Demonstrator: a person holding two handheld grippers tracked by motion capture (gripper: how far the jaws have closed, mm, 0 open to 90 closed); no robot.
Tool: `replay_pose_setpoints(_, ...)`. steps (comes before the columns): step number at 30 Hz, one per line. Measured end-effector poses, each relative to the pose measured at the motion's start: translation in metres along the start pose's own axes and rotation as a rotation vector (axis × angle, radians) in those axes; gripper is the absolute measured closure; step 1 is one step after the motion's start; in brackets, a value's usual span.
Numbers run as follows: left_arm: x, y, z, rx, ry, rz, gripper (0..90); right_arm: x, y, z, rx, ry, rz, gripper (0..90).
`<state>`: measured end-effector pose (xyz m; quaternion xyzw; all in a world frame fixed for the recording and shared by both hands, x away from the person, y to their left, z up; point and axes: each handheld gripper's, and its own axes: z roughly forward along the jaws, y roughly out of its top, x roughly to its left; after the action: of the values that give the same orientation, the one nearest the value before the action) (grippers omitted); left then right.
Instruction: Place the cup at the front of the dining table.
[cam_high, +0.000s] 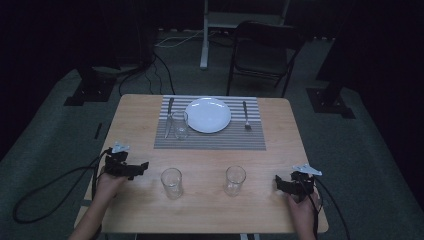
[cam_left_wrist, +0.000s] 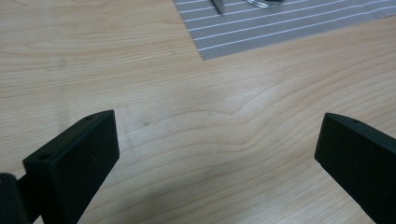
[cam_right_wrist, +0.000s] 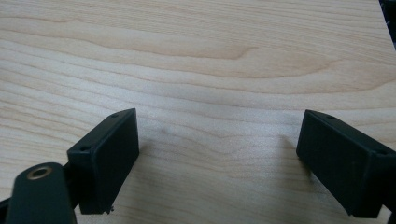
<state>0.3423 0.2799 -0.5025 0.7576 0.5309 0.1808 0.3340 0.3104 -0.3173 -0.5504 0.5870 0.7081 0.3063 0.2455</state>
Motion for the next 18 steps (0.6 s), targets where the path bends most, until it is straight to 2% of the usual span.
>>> replay_pose_setpoints(2,0.000,-0.005,-0.001,-0.007,-0.006,-0.012,0.3,0.000,0.000,0.000,0.000,0.000,0.000,12.7)
replay_pose_setpoints(4,0.000,-0.009,-0.002,-0.009,0.019,-0.005,0.3,0.000,0.000,0.000,0.000,0.000,0.000,12.7)
replay_pose_setpoints(8,0.004,-0.015,-0.004,-0.005,0.017,-0.009,0.4,0.000,0.000,0.000,0.000,0.000,0.000,12.7)
replay_pose_setpoints(10,0.008,-0.018,-0.007,-0.015,0.018,-0.026,0.3,0.000,0.000,0.000,0.000,0.000,0.001,12.7)
replay_pose_setpoints(13,0.010,-0.022,-0.012,-0.025,0.051,-0.026,0.3,0.000,0.000,0.000,0.000,0.000,0.000,12.7)
replay_pose_setpoints(16,0.013,-0.029,-0.016,-0.036,0.054,-0.056,0.4,0.000,0.000,0.000,0.000,0.000,0.001,12.7)
replay_pose_setpoints(18,0.013,-0.034,-0.017,-0.034,0.077,-0.049,0.3,0.000,0.000,0.000,0.000,0.000,0.002,12.7)
